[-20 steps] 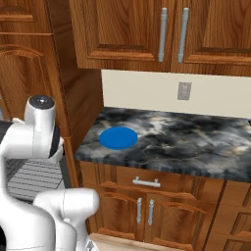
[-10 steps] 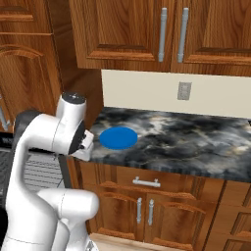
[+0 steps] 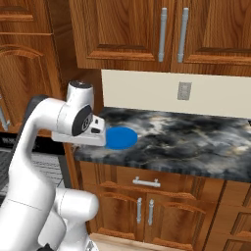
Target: Take the fish from the oven and place it on the plate on the counter.
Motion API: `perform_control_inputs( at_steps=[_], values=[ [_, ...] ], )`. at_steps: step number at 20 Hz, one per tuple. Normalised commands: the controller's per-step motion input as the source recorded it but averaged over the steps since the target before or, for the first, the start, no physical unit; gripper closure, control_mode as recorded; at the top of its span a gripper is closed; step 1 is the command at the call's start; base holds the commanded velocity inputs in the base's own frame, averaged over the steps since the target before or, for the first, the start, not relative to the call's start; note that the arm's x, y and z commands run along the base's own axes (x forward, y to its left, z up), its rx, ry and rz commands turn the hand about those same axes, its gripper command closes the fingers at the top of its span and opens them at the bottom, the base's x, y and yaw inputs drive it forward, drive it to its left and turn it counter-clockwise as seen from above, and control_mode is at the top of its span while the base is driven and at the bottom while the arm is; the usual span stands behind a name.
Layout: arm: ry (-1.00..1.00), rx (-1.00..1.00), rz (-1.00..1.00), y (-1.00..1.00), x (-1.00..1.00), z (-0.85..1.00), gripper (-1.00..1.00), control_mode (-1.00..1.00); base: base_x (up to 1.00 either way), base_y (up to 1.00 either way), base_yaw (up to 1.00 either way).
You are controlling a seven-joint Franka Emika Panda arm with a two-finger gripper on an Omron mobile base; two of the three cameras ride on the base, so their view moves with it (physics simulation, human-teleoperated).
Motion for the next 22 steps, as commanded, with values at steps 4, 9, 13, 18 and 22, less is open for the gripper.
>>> perform_control_inputs(
  at_steps=[4,9,13,18,22],
  values=[
    [-0.06,-0.06,0.21,-0.27,0.14,-0.04,1.00,-1.00,0.00,0.00,0.00],
    [-0.16,-0.04,0.19,-0.11,0.03,-0.19,1.00,-1.00,0.00,0.00,0.00],
    [-0.16,-0.03,0.18,-0.06,0.05,-0.19,1.00,-1.00,0.00,0.00,0.00],
    [-0.14,-0.01,0.16,-0.01,0.23,-0.13,1.00,-1.00,0.00,0.00,0.00],
    [-0.09,0.00,0.11,-0.11,0.47,-0.01,1.00,-1.00,0.00,0.00,0.00]
  ],
)
